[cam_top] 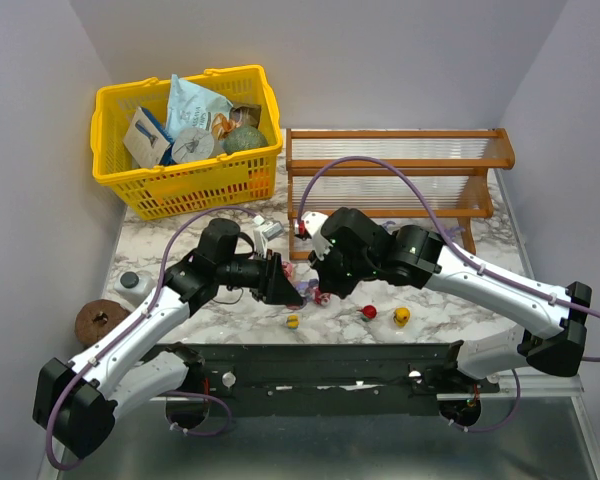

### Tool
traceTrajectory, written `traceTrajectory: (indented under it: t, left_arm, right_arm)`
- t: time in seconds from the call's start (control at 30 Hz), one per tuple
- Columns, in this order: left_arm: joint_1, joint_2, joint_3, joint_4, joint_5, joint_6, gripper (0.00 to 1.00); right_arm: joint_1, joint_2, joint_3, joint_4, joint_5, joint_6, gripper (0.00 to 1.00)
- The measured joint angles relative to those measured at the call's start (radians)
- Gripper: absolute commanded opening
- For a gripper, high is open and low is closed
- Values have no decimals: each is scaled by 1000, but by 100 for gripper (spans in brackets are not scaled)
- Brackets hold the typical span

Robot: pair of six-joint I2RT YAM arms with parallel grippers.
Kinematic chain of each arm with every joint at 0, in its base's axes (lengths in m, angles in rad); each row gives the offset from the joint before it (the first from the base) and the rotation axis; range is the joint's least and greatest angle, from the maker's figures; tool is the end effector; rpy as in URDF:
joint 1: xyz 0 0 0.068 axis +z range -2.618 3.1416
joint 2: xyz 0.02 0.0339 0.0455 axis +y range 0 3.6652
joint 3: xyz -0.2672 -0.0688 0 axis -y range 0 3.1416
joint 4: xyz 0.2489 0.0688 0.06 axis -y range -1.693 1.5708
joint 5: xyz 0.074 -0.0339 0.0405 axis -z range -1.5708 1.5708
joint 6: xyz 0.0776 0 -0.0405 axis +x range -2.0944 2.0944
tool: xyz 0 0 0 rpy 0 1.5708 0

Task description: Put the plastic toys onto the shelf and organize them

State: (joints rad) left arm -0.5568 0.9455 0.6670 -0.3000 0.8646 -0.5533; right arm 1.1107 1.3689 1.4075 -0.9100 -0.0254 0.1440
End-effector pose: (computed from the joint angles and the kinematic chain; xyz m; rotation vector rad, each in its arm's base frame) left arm 0.1586 -0.1682 0.2514 0.5696 2.2639 -1.5342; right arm 0.1361 0.2790 0.3288 -1.1867 2.2357 0.5679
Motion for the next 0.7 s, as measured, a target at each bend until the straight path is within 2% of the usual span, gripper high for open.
traceTrajectory:
  t: [0.1,0.13,0.2,0.23,0.33,0.47,0.7]
  left_arm:
    - [-2,0,0,6,-13,-3,0]
    - [-2,0,1,13,-21,-6,0]
    - [-4,-1,0,22,-51,-18,0]
    - [-4,-3,0,26,-72,-24,0]
    - [-4,-13,0,43,-139,-53,0]
    - [-4,-35,-3,71,-243,-100,0]
    - [-4,-72,-84,248,-407,-269,0]
  right_arm:
    - [0,0,0,3,14,27,27]
    - [0,0,0,5,22,39,57]
    - [0,-4,0,19,39,71,78]
    - [0,-10,0,29,49,81,91]
    - [0,-43,-2,57,82,122,97]
    - [0,-116,-6,93,163,217,96]
    - [0,-249,-181,293,283,470,82]
